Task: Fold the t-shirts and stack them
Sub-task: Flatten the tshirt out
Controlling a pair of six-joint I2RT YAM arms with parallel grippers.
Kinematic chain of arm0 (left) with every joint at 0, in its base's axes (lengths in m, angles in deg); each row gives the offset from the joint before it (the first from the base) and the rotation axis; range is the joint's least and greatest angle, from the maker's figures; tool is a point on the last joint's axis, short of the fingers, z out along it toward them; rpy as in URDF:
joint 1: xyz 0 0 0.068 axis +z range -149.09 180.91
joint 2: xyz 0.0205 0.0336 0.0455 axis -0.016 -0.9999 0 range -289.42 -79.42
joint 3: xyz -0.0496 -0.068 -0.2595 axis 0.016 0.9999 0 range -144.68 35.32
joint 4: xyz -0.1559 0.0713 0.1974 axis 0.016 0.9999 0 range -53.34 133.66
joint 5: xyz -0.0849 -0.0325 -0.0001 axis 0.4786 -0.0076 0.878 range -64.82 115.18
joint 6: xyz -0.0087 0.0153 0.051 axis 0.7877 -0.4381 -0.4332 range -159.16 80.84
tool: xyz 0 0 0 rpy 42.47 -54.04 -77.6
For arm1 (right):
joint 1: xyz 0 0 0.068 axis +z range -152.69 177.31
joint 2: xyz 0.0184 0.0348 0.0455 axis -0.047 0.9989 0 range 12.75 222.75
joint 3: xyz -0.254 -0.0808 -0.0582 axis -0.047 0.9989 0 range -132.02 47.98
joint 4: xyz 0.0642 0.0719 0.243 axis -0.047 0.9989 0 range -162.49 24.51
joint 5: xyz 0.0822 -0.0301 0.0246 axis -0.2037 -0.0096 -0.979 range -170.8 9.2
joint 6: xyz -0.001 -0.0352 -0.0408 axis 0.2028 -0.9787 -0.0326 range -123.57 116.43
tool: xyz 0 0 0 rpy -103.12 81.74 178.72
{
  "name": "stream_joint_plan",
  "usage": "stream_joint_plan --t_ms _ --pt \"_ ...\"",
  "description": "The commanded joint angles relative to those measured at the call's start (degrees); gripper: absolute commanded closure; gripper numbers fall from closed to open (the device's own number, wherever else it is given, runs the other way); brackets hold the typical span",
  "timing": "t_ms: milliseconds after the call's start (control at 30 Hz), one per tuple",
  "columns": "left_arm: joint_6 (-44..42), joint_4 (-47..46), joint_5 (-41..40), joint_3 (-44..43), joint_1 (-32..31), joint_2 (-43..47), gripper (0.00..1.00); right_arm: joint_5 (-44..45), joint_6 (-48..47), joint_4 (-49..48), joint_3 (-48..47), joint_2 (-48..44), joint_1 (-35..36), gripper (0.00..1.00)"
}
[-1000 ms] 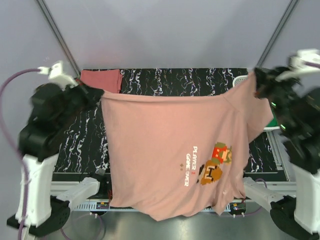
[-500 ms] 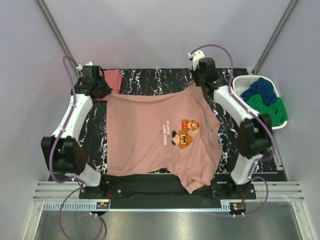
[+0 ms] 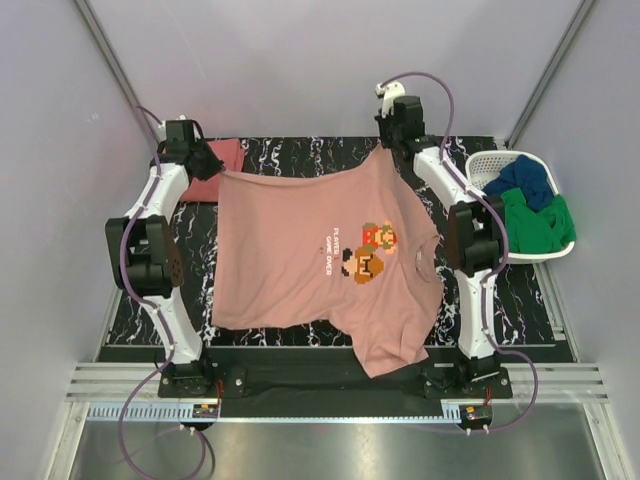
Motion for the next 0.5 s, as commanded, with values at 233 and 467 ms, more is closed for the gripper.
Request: stream_joint_plan --t_ms 233,467 --pt "-1.6 3.0 0.5 -21.5 0.6 12.4 1.00 8.6 -3.1 3.9 -28.2 -9.5 -0.1 1.00" --pt "-2.3 10.0 -0.3 -34.1 0.5 19.9 1.00 6.4 -6.0 2.5 -22.6 -24.7 -0.1 1.00"
